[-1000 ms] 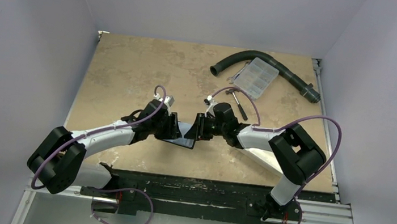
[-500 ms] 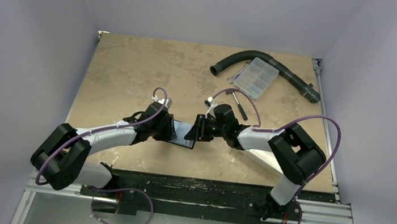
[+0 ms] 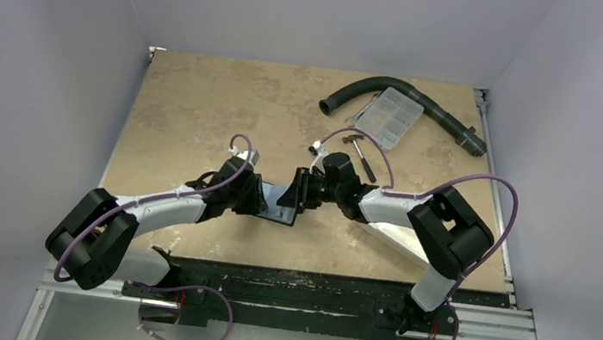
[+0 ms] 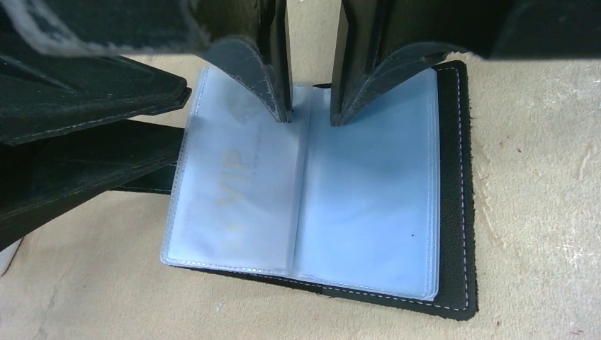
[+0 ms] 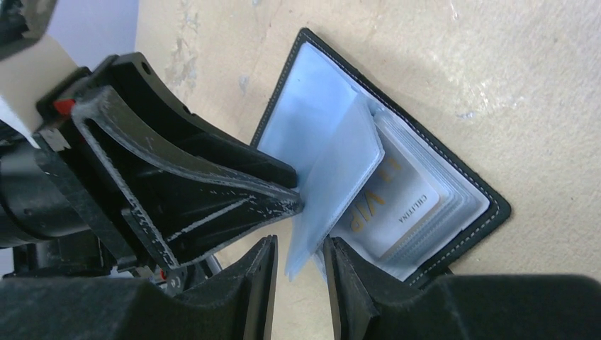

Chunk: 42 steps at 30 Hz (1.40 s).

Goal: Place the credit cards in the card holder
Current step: Turn over the card slot in the card holder.

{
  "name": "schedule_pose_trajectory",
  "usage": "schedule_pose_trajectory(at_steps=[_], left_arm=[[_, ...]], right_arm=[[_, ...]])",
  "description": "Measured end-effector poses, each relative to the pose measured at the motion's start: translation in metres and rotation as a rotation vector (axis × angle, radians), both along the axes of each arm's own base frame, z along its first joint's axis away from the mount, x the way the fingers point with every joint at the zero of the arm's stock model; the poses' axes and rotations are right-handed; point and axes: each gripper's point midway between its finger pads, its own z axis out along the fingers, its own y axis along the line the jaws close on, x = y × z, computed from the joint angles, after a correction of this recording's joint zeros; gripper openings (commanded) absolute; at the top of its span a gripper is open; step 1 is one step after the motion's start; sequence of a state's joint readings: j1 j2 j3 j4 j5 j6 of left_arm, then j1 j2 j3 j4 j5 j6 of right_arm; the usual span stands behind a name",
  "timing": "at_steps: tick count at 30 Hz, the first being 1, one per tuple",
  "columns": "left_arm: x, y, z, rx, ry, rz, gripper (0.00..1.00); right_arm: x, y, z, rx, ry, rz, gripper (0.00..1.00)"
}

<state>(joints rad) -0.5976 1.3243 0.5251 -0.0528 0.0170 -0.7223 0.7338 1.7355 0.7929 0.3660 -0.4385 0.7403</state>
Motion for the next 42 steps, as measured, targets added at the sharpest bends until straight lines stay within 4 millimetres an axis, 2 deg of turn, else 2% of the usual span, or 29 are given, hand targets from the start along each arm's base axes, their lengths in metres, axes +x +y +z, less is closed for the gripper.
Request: schedule_pose_trajectory(at_steps=[9, 11, 16, 22, 24, 29, 34, 42], left_arm=[[0.0, -0.001, -0.002, -0.011, -0.01, 0.004, 0.26], [0.0, 0.0, -0.002, -0.015, -0.01, 0.009, 0.26], [-0.001, 0.0, -0.002, -0.026, -0.015, 0.02, 0.28], [-0.008, 0.005, 0.006, -0.031, -0.017, 0.021, 0.53], [-0.011, 0.007, 0.014, -0.036, -0.031, 0.012, 0.58], [-0.008, 0.0, 0.036, -0.065, -0.073, -0.028, 0.63], [-0.004, 0.003, 0.037, -0.041, -0.069, -0.001, 0.68], [0.026, 0.007, 0.054, -0.045, -0.074, 0.157, 0.66]], right_arm=[[0.0, 0.004, 0.001, 0.016, 0.003, 0.013, 0.29], [0.0, 0.005, 0.0, 0.02, 0.007, 0.016, 0.23], [0.0, 0.008, -0.001, 0.052, 0.004, 0.015, 0.0], [-0.004, 0.01, 0.002, 0.105, 0.004, 0.024, 0.0], [-0.006, 0.012, 0.003, 0.12, 0.008, 0.036, 0.0], [-0.009, 0.015, 0.005, 0.156, 0.016, 0.047, 0.0], [-0.01, 0.017, 0.009, 0.178, 0.018, 0.056, 0.0], [-0.012, 0.017, 0.009, 0.185, 0.018, 0.064, 0.0]])
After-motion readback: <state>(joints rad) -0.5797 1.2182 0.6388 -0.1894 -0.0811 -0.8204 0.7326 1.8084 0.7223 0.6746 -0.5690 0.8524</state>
